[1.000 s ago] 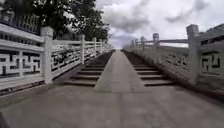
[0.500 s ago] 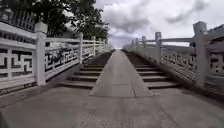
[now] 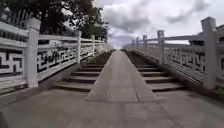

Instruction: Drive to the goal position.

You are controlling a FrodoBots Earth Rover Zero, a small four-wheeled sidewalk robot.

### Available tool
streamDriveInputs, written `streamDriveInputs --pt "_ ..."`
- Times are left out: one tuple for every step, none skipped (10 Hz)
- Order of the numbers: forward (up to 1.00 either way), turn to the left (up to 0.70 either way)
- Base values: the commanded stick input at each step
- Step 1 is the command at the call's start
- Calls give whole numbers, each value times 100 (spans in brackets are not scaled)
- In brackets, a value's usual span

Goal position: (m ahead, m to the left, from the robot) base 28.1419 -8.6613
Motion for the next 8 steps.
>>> streamDriveInputs --pt "45 0" --pt "45 0" --pt "45 0" --pt "45 0" --pt "45 0" --pt "45 0" --pt "45 0" --pt "45 0"
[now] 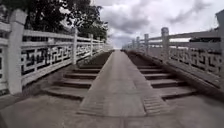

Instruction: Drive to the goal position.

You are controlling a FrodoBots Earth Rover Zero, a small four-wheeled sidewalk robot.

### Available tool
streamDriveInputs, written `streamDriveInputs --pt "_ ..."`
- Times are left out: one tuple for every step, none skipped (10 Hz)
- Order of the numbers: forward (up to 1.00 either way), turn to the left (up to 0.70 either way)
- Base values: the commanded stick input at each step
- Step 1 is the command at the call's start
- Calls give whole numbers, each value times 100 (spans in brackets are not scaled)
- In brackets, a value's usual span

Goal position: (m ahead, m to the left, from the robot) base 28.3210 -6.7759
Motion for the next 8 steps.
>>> streamDriveInputs --pt "45 0" --pt "45 0" --pt "45 0" --pt "45 0" --pt "45 0" --pt "45 0" --pt "45 0" --pt "45 0"
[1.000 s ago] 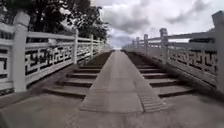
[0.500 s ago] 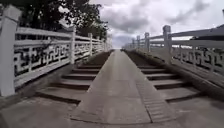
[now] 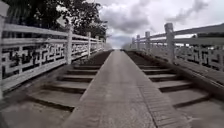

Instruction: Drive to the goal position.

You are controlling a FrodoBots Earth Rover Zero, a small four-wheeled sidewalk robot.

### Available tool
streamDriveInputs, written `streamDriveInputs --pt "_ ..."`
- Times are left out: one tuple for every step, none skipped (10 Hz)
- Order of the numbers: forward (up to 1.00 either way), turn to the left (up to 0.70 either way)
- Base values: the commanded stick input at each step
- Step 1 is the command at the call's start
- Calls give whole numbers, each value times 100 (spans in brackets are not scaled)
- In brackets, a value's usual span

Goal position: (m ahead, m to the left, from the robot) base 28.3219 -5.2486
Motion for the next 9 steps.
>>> streamDriveInputs --pt "45 0" --pt "45 0" --pt "45 0" --pt "45 0" --pt "45 0" --pt "45 0" --pt "45 0" --pt "45 0" --pt "45 0"
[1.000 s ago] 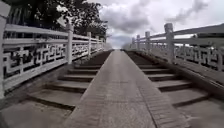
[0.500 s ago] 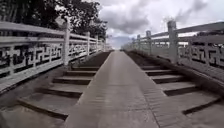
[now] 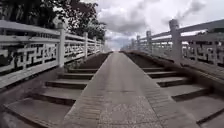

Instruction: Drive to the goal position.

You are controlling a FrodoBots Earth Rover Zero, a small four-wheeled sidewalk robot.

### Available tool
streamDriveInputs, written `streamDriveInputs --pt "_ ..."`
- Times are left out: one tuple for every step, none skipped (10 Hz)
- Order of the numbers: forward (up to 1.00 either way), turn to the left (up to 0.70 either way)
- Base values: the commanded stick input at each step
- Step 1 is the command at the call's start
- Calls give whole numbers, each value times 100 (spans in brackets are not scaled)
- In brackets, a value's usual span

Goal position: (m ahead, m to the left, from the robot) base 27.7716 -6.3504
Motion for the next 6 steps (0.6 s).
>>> streamDriveInputs --pt "45 0" --pt "45 0" --pt "45 0" --pt "45 0" --pt "45 0" --pt "45 0"
